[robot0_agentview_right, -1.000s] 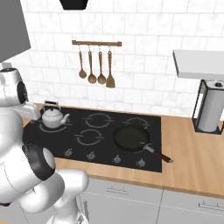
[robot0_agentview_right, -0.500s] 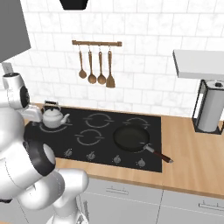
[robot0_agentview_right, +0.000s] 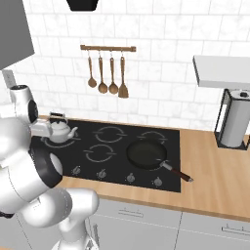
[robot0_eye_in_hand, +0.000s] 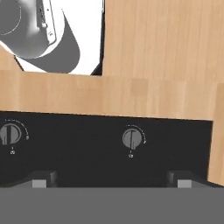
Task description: Pick the kettle from the counter and place it on a stove burner. Then turn the burner on.
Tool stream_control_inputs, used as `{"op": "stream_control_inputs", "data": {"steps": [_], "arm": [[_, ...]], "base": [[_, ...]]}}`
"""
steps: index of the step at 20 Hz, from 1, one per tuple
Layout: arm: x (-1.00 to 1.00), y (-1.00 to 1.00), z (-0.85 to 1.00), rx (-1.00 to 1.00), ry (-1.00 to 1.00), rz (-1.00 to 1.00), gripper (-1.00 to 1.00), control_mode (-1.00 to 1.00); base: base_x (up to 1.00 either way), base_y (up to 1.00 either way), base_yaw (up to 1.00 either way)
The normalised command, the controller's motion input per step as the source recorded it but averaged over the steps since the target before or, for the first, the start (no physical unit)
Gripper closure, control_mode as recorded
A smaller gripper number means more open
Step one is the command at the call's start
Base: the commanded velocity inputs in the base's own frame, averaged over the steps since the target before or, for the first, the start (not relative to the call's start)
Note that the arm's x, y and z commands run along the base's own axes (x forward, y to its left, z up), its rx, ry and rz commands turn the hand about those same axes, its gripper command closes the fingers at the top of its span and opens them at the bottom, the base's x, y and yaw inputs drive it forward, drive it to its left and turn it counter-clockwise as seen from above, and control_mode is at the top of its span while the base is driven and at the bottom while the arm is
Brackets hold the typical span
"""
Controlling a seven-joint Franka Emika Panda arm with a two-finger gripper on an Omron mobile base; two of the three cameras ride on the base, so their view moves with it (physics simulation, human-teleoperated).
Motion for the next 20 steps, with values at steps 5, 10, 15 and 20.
{"op": "stream_control_inputs", "data": {"steps": [5,10,15,20], "arm": [[0.01,0.08,-0.16,-0.01,0.0,0.05,-1.0,-1.0],[-0.02,0.24,-0.3,-0.07,0.0,0.03,-1.0,-1.0],[0.02,0.36,-0.62,-0.04,0.01,0.04,-1.0,-1.0],[0.31,0.24,-0.87,0.0,0.12,0.03,-1.0,-1.0]], "base": [[0.0,0.0,0.0],[0.0,0.0,0.0],[0.0,0.0,0.0],[0.0,0.0,0.0]]}}
